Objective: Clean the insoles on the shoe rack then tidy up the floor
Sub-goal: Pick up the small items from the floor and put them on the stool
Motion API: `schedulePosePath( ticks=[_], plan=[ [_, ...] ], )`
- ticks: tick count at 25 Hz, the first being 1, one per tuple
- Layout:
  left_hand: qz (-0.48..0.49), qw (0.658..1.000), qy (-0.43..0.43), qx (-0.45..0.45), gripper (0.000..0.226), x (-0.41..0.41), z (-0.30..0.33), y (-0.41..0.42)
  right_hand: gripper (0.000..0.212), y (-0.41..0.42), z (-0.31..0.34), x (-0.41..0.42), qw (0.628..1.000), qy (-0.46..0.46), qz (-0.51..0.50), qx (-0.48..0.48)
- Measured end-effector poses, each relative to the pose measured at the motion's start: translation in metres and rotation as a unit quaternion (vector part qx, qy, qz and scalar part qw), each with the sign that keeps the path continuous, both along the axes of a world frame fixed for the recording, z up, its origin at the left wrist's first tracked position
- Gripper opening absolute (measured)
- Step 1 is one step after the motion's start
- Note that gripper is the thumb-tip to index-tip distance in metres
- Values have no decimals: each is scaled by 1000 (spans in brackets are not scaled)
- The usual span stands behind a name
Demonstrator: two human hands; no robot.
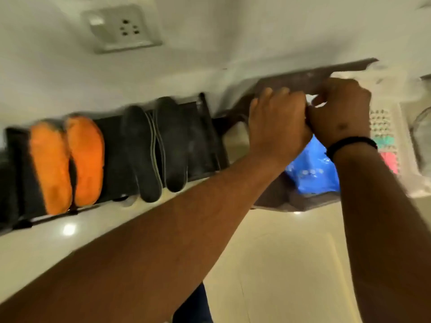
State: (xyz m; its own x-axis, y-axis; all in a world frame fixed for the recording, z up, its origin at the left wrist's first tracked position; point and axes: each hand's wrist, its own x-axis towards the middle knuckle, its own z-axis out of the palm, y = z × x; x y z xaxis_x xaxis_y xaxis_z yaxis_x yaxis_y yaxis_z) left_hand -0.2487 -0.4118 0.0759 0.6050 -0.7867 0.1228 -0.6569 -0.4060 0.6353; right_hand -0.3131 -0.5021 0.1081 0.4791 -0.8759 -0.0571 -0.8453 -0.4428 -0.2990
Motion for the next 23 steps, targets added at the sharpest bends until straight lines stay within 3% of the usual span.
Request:
schedulePosePath(
  ticks=[3,7,11,13,18,23],
  plan=[
    [85,996,13,-19,14,75,-10,98,28,94,0,97,996,-16,74,36],
    [230,965,47,-118,8,174,-34,281,32,260,-14,217,973,-44,201,108],
    [362,930,5,-57,8,257,-49,501,26,471,-44,325,923,-39,355,147],
    [414,910,28,-7,8,280,-55,587,23,558,-61,362,896,-18,404,184],
    [562,814,143,26,10,312,-90,781,38,756,-108,432,845,14,491,212],
    [663,691,284,44,14,317,-170,872,45,833,-190,466,818,136,503,242]
  ],
)
